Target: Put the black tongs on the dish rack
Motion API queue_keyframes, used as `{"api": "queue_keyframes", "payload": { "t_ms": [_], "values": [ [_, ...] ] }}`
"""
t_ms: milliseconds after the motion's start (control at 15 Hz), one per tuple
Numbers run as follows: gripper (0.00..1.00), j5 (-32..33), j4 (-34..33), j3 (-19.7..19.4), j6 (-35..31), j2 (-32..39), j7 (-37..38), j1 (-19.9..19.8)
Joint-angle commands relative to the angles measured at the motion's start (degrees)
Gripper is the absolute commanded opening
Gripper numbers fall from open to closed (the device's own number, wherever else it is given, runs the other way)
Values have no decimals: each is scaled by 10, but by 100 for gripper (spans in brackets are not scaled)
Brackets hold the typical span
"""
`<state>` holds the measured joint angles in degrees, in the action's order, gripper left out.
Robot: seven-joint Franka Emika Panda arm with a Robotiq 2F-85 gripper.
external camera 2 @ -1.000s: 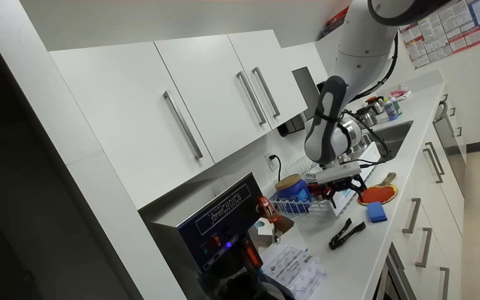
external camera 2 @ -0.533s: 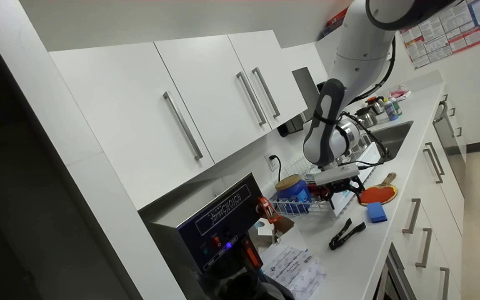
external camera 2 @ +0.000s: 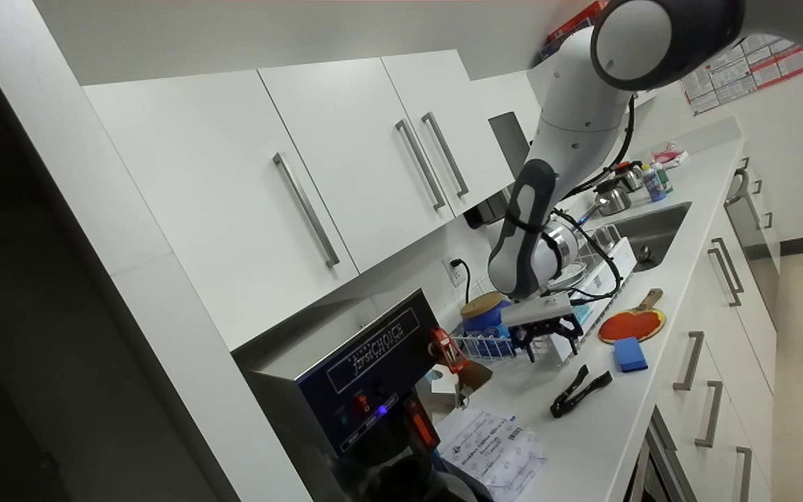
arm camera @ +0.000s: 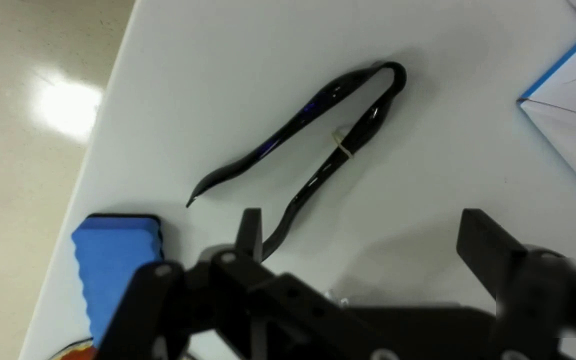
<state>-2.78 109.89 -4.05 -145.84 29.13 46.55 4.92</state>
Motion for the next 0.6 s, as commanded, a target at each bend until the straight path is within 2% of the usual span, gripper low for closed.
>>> {"api": "queue_keyframes", "payload": {
  "t_ms": [0, 533],
  "values": [
    [100, -5, -44, -17, -3, 44, 29, 17],
    [100, -9, -83, -23, -5, 108, 40, 23]
  ]
}}
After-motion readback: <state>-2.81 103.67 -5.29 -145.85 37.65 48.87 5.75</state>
